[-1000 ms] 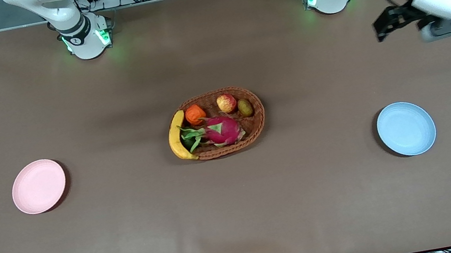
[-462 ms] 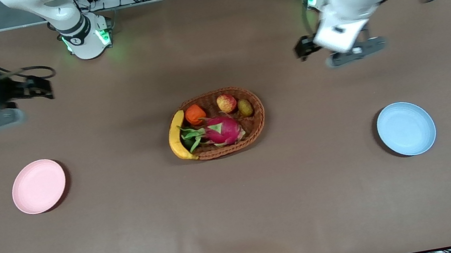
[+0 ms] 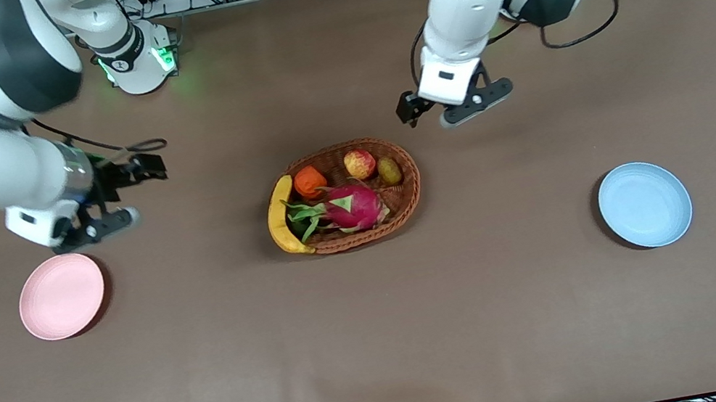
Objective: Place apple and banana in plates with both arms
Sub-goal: 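Reach the right gripper to the banana while the left gripper reaches the apple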
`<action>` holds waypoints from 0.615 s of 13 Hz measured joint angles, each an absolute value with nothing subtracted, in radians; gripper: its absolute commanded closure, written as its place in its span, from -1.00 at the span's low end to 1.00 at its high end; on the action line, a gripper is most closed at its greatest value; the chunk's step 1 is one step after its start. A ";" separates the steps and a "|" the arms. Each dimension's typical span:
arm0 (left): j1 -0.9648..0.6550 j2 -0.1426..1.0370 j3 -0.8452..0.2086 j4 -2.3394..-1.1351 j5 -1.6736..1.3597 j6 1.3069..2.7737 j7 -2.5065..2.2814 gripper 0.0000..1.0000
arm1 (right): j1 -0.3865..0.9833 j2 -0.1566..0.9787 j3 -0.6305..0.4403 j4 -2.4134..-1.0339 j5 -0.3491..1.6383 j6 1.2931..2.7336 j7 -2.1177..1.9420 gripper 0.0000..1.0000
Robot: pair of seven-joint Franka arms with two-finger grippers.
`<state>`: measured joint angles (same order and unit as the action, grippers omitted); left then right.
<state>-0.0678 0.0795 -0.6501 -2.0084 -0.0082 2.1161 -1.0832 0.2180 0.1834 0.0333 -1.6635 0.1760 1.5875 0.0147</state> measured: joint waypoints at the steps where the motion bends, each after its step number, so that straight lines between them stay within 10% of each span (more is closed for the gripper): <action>1: -0.098 0.112 -0.651 -2.009 0.045 2.149 -1.135 -1.00 | 0.230 0.201 0.033 -1.692 0.179 1.646 0.015 -1.00; 8: -0.262 0.407 -0.652 -1.910 0.385 2.234 -1.604 -1.00 | 0.354 0.282 0.033 -1.827 0.223 1.954 0.045 -1.00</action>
<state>-0.2623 0.4072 -0.6521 -1.9096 0.3853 2.2337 -1.6041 0.3539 0.2817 0.0331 -1.8273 0.2231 1.9537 0.0451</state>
